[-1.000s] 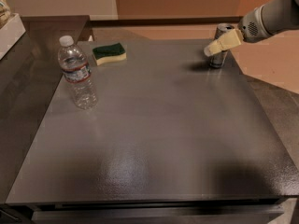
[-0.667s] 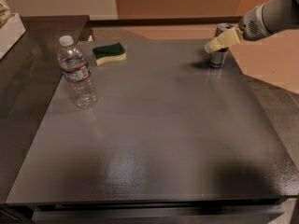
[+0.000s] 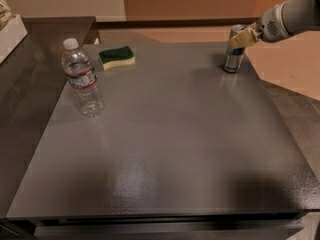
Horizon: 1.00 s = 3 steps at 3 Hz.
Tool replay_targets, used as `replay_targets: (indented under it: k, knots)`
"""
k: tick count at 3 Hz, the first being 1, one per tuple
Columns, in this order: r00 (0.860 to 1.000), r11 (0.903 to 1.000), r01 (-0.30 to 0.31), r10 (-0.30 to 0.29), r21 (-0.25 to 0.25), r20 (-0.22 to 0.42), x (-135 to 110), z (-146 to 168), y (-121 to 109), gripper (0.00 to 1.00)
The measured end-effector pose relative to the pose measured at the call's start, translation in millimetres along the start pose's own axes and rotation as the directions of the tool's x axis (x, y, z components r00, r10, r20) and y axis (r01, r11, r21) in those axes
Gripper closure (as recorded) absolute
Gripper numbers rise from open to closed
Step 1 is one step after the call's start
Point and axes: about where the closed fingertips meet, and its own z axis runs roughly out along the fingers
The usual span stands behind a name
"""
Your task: Move redbull can near water bottle
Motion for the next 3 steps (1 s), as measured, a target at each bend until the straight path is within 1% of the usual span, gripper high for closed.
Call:
replay_targets:
  k: [1, 2, 3]
  knots:
    - [1.0, 0.9995, 0.014, -0.013, -0.028, 0.01, -6, -4, 12, 0.87]
    - [0.999, 0.9944, 0.044, -0.04, -0.096, 0.036, -17, -18, 40, 1.0]
    - [0.993, 0.9771, 0.102, -0.09, -0.187, 0.073, -32, -39, 82, 1.0]
